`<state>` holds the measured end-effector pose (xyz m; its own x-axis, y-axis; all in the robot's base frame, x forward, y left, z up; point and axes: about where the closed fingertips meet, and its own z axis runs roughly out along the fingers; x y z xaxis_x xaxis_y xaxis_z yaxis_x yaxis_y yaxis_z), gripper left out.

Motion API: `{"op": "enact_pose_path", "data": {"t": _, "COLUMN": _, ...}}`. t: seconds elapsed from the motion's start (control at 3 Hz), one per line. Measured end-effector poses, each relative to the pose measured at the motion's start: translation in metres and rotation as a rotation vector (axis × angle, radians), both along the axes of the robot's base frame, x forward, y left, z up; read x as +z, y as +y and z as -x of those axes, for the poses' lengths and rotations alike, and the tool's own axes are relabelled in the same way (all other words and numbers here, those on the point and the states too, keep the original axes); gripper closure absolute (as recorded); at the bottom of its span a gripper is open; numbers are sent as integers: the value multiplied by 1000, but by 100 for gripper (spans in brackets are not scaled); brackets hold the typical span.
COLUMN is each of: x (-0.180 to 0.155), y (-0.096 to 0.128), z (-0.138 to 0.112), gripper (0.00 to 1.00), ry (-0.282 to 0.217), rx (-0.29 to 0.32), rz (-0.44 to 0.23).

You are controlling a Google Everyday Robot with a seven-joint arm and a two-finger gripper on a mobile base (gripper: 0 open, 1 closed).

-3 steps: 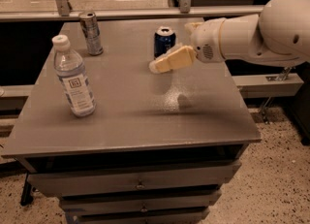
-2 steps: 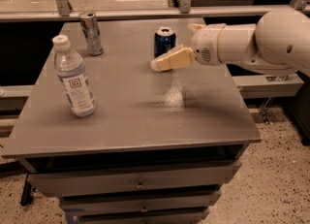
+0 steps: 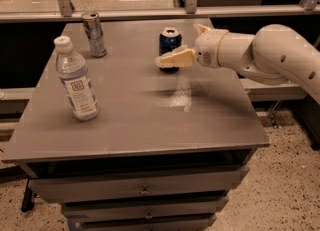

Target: Move pepsi can near blue plastic bottle

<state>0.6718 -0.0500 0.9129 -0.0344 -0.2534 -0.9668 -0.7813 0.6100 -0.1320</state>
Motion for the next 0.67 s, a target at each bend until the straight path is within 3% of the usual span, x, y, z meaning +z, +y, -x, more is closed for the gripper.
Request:
{"op": "enact_pose_path", "data": {"t": 0.33, "x": -15, "y": 7, "z": -25, "gripper": 0, "ry": -6, "rx": -5, "rz": -40}}
{"op": "enact_pose_path", "data": {"t": 0.67, "x": -25, "y": 8, "z": -35, "gripper": 0, "ry": 0, "rx": -12, "rz": -53}}
